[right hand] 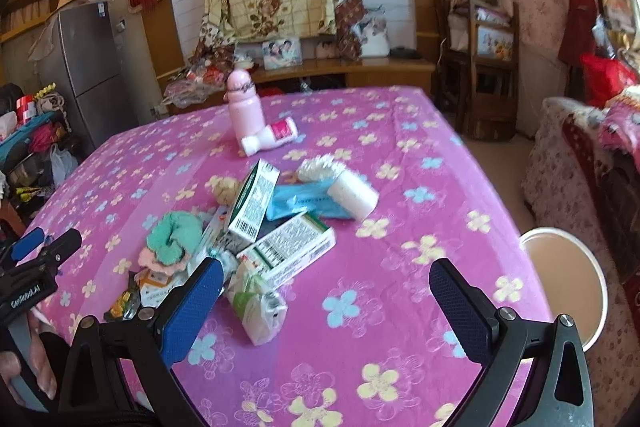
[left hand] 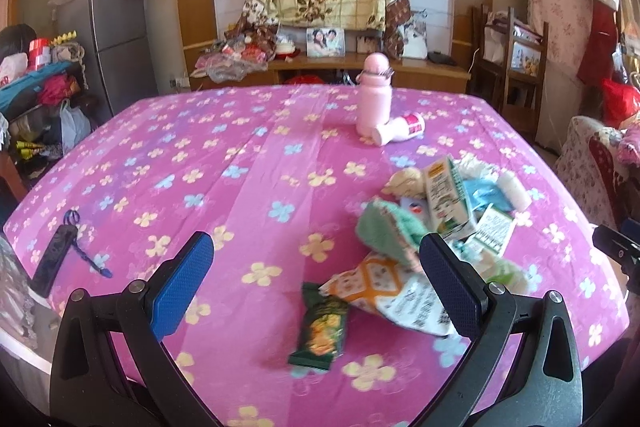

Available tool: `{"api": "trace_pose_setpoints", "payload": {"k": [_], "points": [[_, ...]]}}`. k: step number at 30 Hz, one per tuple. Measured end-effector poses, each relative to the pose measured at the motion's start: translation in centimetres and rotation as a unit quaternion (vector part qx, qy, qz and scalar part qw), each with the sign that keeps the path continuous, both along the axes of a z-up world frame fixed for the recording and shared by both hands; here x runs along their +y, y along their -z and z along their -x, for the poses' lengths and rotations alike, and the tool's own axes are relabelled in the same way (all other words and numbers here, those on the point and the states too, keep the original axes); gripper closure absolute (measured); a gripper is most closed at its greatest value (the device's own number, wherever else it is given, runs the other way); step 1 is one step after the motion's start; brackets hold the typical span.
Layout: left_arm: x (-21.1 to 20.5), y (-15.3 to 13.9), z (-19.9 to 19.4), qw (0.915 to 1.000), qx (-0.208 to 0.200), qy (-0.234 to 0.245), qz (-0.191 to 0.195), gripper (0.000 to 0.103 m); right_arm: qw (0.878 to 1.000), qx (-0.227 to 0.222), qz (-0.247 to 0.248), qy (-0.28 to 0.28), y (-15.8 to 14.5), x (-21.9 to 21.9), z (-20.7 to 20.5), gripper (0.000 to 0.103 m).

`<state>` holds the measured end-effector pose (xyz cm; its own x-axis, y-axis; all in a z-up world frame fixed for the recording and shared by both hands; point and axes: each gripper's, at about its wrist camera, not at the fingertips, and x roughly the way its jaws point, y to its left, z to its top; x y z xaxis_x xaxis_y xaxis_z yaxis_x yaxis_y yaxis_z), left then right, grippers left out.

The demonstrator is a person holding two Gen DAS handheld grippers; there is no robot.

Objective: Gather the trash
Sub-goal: 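Grasp the green towel with the left tool while the right tool grasps a white-green tube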

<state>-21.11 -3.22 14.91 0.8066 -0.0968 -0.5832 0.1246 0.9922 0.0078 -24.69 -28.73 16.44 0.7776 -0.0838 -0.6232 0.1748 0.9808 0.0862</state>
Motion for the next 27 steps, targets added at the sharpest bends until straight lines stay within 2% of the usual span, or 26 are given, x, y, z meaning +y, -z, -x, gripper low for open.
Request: {"api": "trace_pose_setpoints", "payload": {"k": [2, 6, 14, 16, 22, 24, 26, 27], "points": [[0.2, 0.4, -0.7, 0.9999, 0.010, -0.002, -0.002, 0.001, 1.000, 0.014, -0.018, -0.012, 1.0, 0.0, -0.5, 0.001], [0.2, 1.2, -1.7, 0.9993, 0.034, 0.012, -0.010, 0.001, 0.999, 0.033, -0.026, -0.032, 2.6, 0.5, -1.3, 0.010], [-1.8, 1.5, -5.0, 0.9955, 0.081, 0.042, 0.027, 0.001, 0.995, 0.054, -0.037, -0.073, 4.7, 1.7, -2.8, 0.014], [-2.7, 1.8, -6.1, 0.9943, 0.093, 0.044, 0.028, 0.001, 0.994, 0.060, -0.041, -0.083, 5.4, 2.0, -3.2, 0.018], [-5.1, 3.6, -10.2, 0.9893, 0.133, 0.052, 0.030, 0.001, 0.988, 0.089, -0.065, -0.110, 7.7, 2.5, -5.0, 0.038], [-5.7, 4.4, -11.4, 0.9868, 0.150, 0.053, 0.032, 0.001, 0.985, 0.096, -0.077, -0.118, 8.6, 2.6, -5.9, 0.050], [-6.0, 5.1, -12.4, 0.9844, 0.164, 0.052, 0.035, 0.010, 0.983, 0.100, -0.090, -0.123, 9.1, 2.4, -6.4, 0.057], [-6.1, 5.7, -13.0, 0.9816, 0.179, 0.053, 0.039, 0.020, 0.982, 0.101, -0.100, -0.128, 9.4, 2.4, -6.6, 0.062]]}}
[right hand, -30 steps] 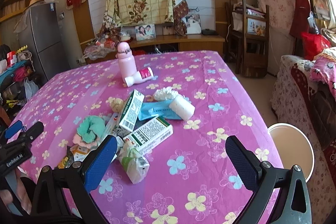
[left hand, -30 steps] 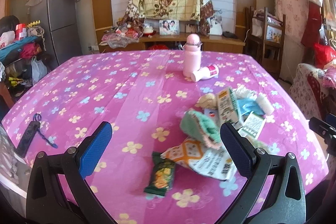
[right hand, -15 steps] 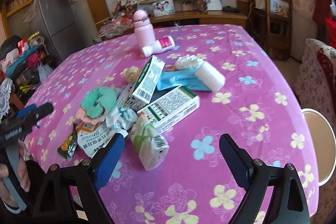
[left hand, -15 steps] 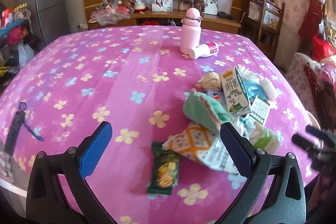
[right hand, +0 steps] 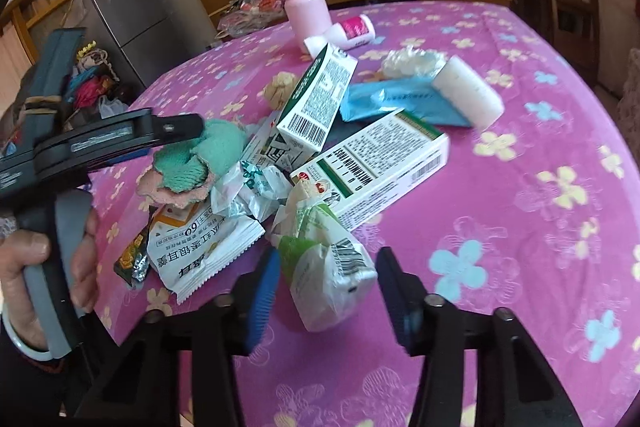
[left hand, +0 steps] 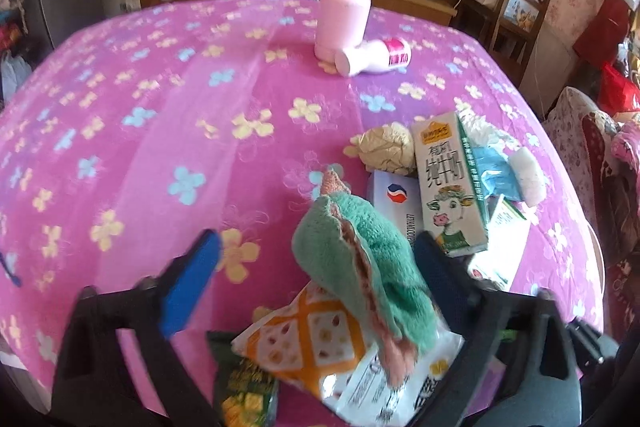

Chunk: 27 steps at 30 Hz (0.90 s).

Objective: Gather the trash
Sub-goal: 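Grasp the green towel with the left tool while the right tool grasps a white-green tube, then carry the towel and tube to the white bucket and release both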

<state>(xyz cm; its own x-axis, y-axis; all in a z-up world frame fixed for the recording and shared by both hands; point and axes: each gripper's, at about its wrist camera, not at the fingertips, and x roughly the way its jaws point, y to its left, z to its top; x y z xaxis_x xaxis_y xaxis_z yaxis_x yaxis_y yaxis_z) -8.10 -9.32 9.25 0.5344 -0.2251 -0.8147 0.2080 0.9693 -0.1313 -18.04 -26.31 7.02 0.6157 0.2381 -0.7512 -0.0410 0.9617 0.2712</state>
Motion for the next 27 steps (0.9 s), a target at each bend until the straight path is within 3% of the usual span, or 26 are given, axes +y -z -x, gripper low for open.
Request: {"api": "trace_pose_setpoints", "payload": {"k": [3, 5, 8, 9, 19, 27], "points": [[-0.3, 0.9, -0.6, 0.9991, 0.027, 0.013, 0.031, 0.037, 1.000, 0.001, -0.015, -0.012, 0.6, 0.1, -0.1, 0.077], [-0.4, 1.1, -0.6, 0.9976, 0.037, 0.023, 0.055, 0.053, 1.000, -0.007, -0.014, -0.015, 0.4, 0.2, 0.2, 0.081], [-0.5, 0.3, -0.1, 0.9982, 0.029, 0.027, 0.045, 0.070, 1.000, -0.026, -0.015, -0.010, -0.7, -0.3, 1.2, 0.085], [-0.3, -0.2, 0.2, 0.9984, 0.025, 0.026, 0.044, 0.088, 0.999, -0.030, -0.015, -0.008, -1.0, -0.6, 1.4, 0.085], [-0.8, -5.6, 3.5, 0.9962, -0.023, 0.059, 0.059, 0.091, 0.996, -0.081, 0.003, 0.030, -5.4, -4.0, 5.3, 0.086], [-7.5, -8.9, 6.9, 0.9874, -0.048, 0.132, 0.072, 0.091, 0.990, -0.100, 0.028, 0.091, -7.3, -9.3, 8.4, 0.086]]}}
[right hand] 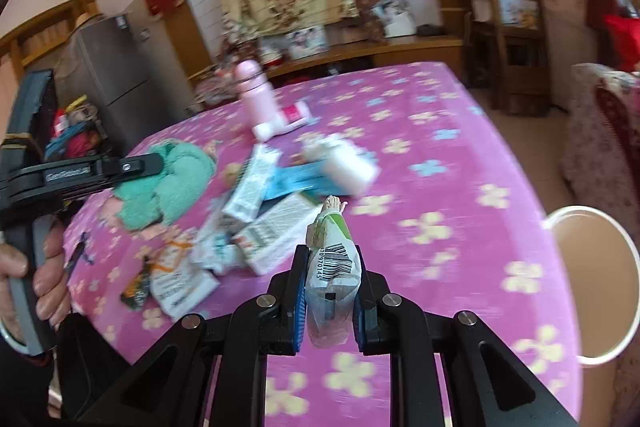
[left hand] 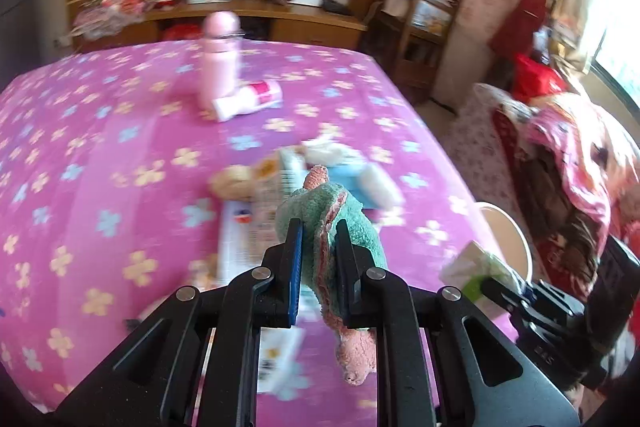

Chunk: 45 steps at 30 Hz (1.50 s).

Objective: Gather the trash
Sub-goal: 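Carry the towel and tube to the white bucket and release both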

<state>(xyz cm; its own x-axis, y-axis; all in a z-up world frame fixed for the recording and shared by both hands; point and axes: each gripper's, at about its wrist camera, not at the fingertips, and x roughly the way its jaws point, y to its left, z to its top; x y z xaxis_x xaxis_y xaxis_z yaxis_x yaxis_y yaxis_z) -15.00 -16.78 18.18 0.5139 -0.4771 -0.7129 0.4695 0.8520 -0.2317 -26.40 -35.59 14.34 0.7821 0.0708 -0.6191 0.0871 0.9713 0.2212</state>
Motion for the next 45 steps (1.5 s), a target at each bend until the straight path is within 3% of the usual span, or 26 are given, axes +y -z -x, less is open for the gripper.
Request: {"api": "trace_pose_setpoints", "payload": {"k": [5, 11, 24, 25, 27, 32, 37, 40, 45], "points": [[-7.1, 0.4, 1.8, 0.9981, 0.009, 0.061, -0.008, 0.091, 0.998, 0.001, 0.013, 0.068, -0.5, -5.5, 2.8, 0.086], [-15.7, 1.4, 4.2, 0.9924, 0.008, 0.121, -0.019, 0.091, 0.987, 0.024, 0.023, 0.160, 0.3, -13.0, 5.6, 0.086], [-30.6, 5.8, 5.8, 0.9813, 0.034, 0.190, -0.006, 0.091, 0.958, 0.085, -0.001, 0.275, 5.0, -25.3, 8.9, 0.085], [-31.3, 6.1, 5.9, 0.9808, 0.036, 0.192, 0.000, 0.090, 0.955, 0.090, -0.009, 0.282, 5.5, -26.0, 8.6, 0.080], [-32.5, 6.7, 5.9, 0.9791, 0.042, 0.199, 0.014, 0.086, 0.951, 0.096, -0.020, 0.295, 6.2, -26.7, 8.8, 0.041], [-33.3, 8.0, 5.7, 0.9764, 0.068, 0.204, 0.013, 0.076, 0.947, 0.090, -0.040, 0.307, 7.6, -27.3, 9.4, 0.037], [-31.8, 8.0, 6.0, 0.9805, 0.040, 0.192, -0.017, 0.072, 0.947, 0.107, -0.054, 0.297, 9.0, -26.7, 8.9, 0.037], [-30.5, 7.8, 6.1, 0.9834, 0.016, 0.176, -0.041, 0.072, 0.951, 0.107, -0.045, 0.288, 8.8, -25.8, 8.7, 0.037], [-27.8, 7.5, 5.9, 0.9874, -0.002, 0.151, -0.047, 0.072, 0.958, 0.100, -0.024, 0.269, 7.3, -23.5, 8.1, 0.037]]}}
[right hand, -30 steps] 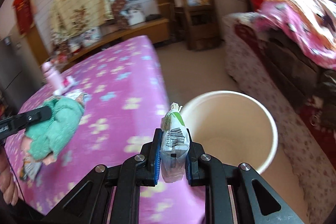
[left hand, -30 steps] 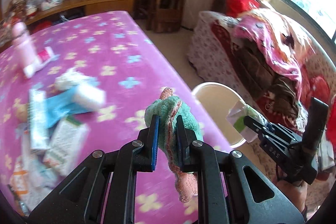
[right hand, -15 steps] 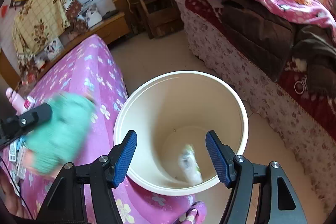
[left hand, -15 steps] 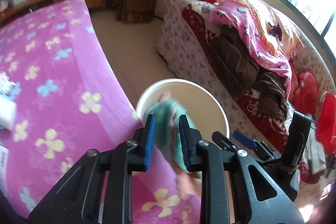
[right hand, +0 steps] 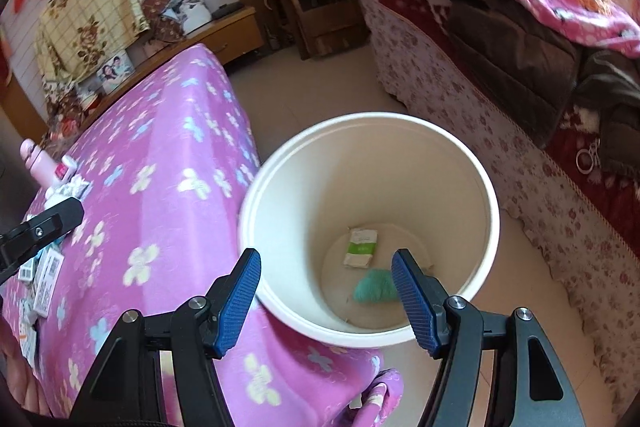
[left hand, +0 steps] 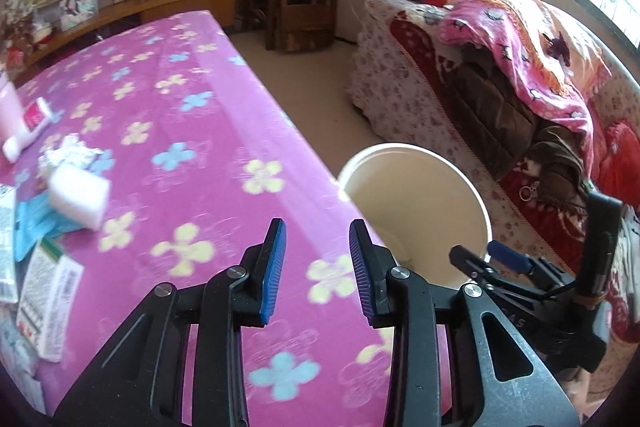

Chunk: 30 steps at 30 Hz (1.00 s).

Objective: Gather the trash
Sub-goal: 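Move both open tools back over the trash on the table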

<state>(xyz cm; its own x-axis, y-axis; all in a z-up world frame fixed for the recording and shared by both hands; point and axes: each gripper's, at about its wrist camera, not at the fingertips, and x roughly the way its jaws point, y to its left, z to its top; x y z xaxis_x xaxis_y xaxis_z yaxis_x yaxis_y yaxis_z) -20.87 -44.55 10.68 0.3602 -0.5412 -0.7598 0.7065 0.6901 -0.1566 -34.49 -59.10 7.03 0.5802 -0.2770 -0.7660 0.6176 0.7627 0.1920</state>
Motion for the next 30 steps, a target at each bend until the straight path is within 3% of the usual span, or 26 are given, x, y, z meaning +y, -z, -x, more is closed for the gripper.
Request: {"api": "trace_pose_setpoints", "payload": {"k": [12, 14, 16, 21, 30], "points": [[6.5, -1.4, -0.1, 0.9982, -0.025, -0.054, 0.000, 0.072, 0.998, -0.017, 0.047, -0.047, -5.2, 6.7, -1.7, 0.035], [7.7, -1.7, -0.2, 0.9976, -0.030, -0.062, 0.003, 0.067, 0.997, -0.022, 0.052, -0.056, -6.0, 8.0, -2.1, 0.031], [9.4, -2.3, -0.3, 0.9965, -0.037, -0.075, 0.008, 0.050, 0.996, -0.029, 0.056, -0.069, -6.6, 9.5, -2.7, 0.030], [13.6, -3.5, -0.3, 0.9927, -0.062, -0.102, 0.012, 0.039, 0.993, -0.036, 0.059, -0.099, -7.7, 12.9, -4.3, 0.029], [22.3, -3.9, -1.2, 0.9852, -0.077, -0.153, -0.009, 0.039, 0.984, -0.044, 0.054, -0.162, -7.9, 19.8, -7.9, 0.029]]}}
